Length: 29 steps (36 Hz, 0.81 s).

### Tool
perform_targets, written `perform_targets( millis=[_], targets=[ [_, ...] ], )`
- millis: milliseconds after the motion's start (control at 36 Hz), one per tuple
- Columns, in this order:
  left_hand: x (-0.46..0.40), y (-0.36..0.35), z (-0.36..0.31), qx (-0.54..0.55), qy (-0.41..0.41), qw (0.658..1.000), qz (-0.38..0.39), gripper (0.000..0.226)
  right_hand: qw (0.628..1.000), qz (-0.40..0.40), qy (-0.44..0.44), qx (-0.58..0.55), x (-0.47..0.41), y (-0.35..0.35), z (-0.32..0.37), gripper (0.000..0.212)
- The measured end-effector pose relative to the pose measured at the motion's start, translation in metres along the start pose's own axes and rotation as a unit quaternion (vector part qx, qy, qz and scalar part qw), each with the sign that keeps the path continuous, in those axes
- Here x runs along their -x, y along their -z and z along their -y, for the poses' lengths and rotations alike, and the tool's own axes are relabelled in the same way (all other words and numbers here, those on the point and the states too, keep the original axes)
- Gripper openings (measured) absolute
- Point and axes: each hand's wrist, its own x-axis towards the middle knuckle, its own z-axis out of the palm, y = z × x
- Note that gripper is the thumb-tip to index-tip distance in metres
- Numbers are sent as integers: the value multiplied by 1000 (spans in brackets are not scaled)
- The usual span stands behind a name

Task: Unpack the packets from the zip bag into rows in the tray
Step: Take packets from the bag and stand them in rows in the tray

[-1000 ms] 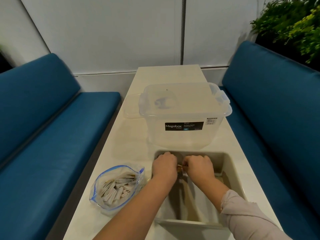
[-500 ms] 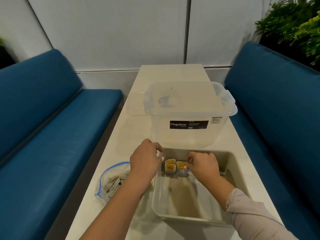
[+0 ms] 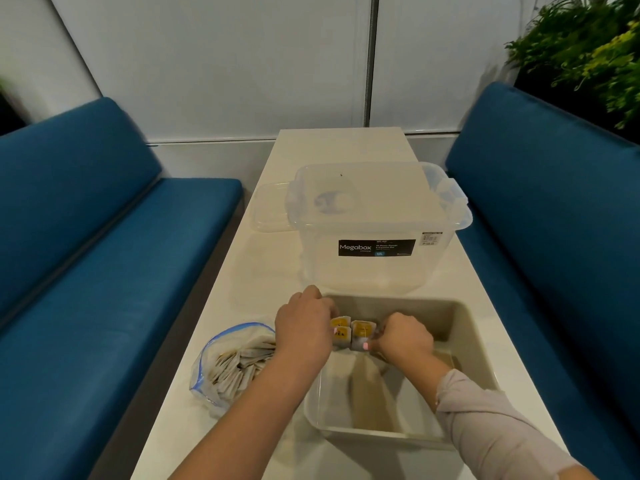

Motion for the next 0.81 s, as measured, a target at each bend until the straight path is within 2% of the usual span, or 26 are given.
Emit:
perform_targets(
  millis=[333, 806],
  targets=[
    [6, -5, 8, -2, 10, 1000, 0, 21, 1000, -3, 7, -19, -2, -8, 1, 21],
    [0, -4, 5, 2, 5, 1000, 5, 23, 999, -6, 3, -42, 4, 4, -4, 22]
  ],
)
